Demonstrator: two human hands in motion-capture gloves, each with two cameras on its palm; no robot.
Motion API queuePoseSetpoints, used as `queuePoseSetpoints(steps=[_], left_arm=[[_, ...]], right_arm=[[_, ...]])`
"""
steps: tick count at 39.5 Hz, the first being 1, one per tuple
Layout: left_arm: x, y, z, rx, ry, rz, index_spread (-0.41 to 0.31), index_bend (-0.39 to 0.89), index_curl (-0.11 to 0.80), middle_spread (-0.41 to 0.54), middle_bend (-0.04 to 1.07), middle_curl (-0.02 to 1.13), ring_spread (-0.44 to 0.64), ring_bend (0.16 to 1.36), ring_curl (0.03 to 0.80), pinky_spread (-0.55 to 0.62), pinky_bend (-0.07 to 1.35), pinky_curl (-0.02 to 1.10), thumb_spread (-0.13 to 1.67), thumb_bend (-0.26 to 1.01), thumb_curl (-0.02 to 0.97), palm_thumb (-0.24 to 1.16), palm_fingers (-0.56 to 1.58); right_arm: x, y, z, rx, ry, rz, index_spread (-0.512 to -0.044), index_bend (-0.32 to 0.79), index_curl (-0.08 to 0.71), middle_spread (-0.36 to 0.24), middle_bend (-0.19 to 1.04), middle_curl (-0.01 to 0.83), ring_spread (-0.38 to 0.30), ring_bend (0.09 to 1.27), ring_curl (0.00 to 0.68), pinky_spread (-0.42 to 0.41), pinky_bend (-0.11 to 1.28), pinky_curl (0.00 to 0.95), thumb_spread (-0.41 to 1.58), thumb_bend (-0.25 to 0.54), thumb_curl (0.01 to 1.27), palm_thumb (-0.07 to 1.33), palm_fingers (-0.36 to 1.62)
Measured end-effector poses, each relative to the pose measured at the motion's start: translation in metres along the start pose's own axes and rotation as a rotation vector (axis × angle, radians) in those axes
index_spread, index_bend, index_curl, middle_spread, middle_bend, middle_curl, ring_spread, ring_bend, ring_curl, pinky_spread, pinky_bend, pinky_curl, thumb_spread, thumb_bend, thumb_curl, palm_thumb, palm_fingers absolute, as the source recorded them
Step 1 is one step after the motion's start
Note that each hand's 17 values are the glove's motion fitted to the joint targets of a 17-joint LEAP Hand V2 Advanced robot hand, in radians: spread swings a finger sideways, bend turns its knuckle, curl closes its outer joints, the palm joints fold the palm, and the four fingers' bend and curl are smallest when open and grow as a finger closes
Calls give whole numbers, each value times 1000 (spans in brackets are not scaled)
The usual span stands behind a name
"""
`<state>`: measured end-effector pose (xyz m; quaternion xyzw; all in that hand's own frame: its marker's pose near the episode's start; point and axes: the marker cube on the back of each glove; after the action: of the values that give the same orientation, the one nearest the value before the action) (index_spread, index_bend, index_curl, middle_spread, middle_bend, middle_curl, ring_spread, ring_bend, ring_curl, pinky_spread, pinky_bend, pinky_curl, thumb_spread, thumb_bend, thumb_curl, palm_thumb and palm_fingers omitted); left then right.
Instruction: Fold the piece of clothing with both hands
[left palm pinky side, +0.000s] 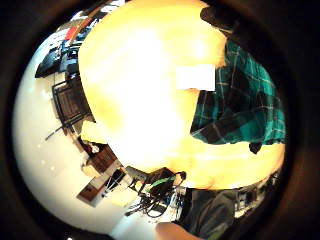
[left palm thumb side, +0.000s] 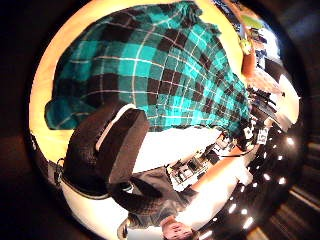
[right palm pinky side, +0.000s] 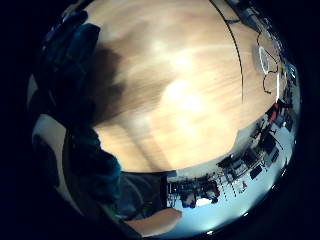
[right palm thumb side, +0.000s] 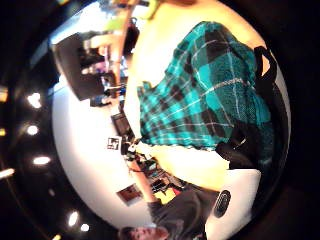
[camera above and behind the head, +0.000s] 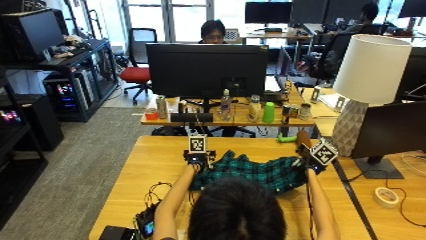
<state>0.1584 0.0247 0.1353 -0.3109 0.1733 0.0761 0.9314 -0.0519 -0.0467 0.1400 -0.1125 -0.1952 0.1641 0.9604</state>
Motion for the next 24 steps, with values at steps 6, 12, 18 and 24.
queuePoseSetpoints(steps=[6,12,18,24], left_arm=[[-20,13,-14,21,-5,-27,7,105,201,291,172,223,313,685,345,340,654,380,1132,-22,233,168,-55],[-40,20,-32,113,22,-41,7,113,201,291,169,227,318,685,337,336,651,372,1124,-29,227,130,-53],[-65,39,-47,183,77,-63,7,120,201,287,173,232,342,667,324,347,655,366,1122,-24,224,115,-62],[-91,60,-48,184,94,-96,7,121,204,289,177,238,373,650,313,357,647,360,1143,-14,224,117,-58]], right_arm=[[-45,-2,-8,48,-11,-62,-219,135,325,-147,324,512,-228,673,474,-328,635,401,505,-25,588,1039,1266],[-105,-44,8,108,-25,-239,-218,126,327,-147,339,523,-227,687,480,-332,646,409,447,-26,622,1041,1251],[-195,51,38,32,31,-177,-215,98,314,-147,348,531,-233,710,487,-337,661,417,411,-24,648,1044,1229],[-269,86,119,-142,75,-232,-212,78,296,-150,360,538,-234,729,492,-338,672,421,390,-27,669,1043,1214]])
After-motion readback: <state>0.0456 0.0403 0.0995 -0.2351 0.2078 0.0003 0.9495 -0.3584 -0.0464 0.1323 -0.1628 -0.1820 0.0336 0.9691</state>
